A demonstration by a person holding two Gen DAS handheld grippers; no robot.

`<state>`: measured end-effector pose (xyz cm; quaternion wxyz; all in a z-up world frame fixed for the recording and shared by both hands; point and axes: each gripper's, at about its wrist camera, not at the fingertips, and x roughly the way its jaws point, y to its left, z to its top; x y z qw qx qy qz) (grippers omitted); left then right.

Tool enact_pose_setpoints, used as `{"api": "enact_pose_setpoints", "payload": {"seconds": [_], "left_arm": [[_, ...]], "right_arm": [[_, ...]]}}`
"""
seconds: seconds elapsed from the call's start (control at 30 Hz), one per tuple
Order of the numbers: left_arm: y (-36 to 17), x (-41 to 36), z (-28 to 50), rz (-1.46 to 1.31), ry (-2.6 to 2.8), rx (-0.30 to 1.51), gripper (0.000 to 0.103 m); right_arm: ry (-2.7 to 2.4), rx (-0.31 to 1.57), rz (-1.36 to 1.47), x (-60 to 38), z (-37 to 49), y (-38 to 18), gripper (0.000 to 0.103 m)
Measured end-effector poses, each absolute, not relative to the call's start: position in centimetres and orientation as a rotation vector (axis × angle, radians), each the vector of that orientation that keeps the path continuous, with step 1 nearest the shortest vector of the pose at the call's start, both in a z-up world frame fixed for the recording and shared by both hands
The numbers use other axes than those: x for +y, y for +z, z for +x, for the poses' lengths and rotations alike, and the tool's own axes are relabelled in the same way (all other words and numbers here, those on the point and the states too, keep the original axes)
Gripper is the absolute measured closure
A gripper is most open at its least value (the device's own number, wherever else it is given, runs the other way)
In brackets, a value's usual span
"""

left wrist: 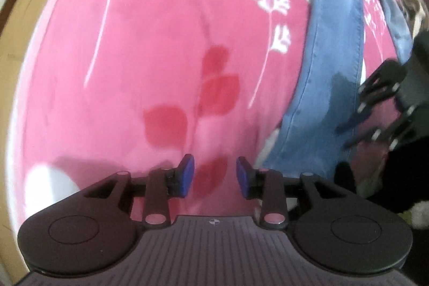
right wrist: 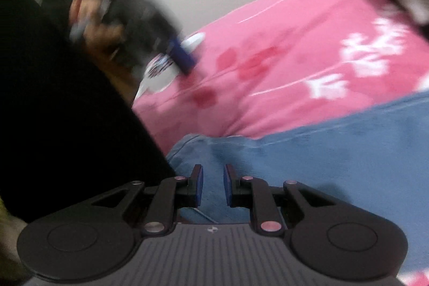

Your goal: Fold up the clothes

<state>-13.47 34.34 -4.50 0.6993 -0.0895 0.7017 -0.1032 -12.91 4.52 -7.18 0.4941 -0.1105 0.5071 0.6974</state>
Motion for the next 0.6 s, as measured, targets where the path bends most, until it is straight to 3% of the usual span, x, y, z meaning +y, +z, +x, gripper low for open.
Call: {"api": "enact_pose_setpoints", "payload": {"seconds": [0.17, 0.27, 0.4, 0.6], "left_arm": [[-4.6, 30.6, -9.9, -0.113, -0.346, 1.603, 0.067], [-4.8, 27.5, -8.7, -0.079, -0.472, 1.580, 0.067], [-4.3, 23.6, -8.5, -0.037, -0.660, 1.484, 0.067], [-5.6, 17.9, -6.3, 0.039, -0.759, 1.298, 0.067]], "right_arm": [[1.913, 1.198, -0.633, 4.7, -19.9, -10.1, 0.084], [2.001, 1.256, -0.710, 2.7, -21.5, -10.5, 0.084], [1.764, 1.354, -0.491, 0.6, -16.9, -9.9, 0.084], [1.168, 1.259, 0.010, -7.1, -6.5, -7.1, 0.084]]}}
